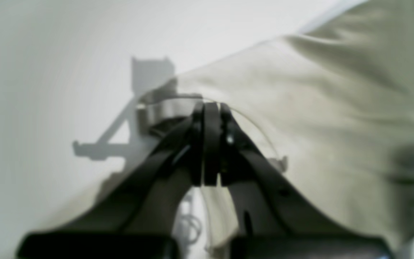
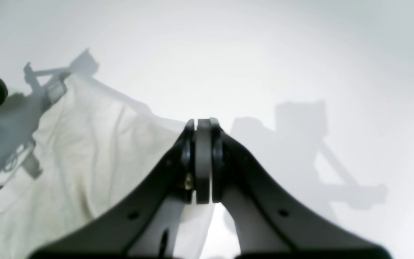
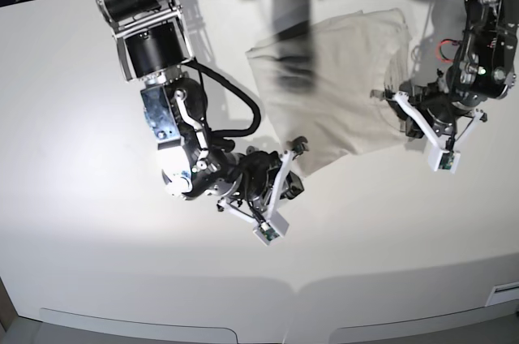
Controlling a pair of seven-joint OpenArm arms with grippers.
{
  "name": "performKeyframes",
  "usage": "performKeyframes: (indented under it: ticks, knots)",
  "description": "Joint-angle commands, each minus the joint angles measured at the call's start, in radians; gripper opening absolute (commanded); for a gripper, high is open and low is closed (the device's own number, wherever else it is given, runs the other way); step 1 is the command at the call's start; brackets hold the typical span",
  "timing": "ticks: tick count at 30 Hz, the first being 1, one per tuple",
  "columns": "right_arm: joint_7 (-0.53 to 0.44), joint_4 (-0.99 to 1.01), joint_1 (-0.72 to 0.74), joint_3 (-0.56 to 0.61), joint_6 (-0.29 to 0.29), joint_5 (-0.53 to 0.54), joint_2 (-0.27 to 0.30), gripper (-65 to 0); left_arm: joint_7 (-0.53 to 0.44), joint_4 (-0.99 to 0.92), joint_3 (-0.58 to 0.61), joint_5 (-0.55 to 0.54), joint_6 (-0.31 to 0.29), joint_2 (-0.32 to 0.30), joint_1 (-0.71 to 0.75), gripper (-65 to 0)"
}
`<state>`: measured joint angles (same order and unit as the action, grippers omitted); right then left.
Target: Fold the T-shirt properly
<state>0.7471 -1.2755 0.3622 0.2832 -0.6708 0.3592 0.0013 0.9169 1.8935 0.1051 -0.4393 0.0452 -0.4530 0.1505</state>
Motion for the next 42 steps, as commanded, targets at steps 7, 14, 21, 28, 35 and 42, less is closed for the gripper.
performKeyframes:
  ticks: [7,14,21,28,35,42]
  knots:
    - [-0.025,-0.016,0.027,0.014,-0.01,0.019,-0.002,-65.0,-0.08,0.096,-0.007,-0.036,-0.054,0.073,0.209,-65.0]
    - [-0.062,-0.013,-0.018,0.104,-0.01,-0.018,-0.004,-65.0,-0.277,0.095,-0.006,0.024,-0.147,0.214,0.362,-65.0]
    - [-0.115,0.015,-0.074,0.119,-0.01,-0.099,-0.003,-65.0,-0.368,-0.114,-0.006,0.073,-0.147,0.293,0.359,-65.0]
    - [-0.129,0.06,-0.12,0.116,-0.027,-0.203,0.021,-65.0,-0.412,-0.38,-0.008,0.174,-0.146,0.322,0.292,-65.0]
    - [-0.156,-0.023,-0.193,0.115,-0.027,-0.199,0.164,-65.0,-0.397,-0.418,-0.015,0.208,-0.146,0.291,0.188,-65.0]
    - [-0.157,-0.173,-0.32,0.115,0.01,-0.106,0.302,-65.0,-0.387,-0.418,-0.014,0.218,-0.146,0.238,0.095,-65.0]
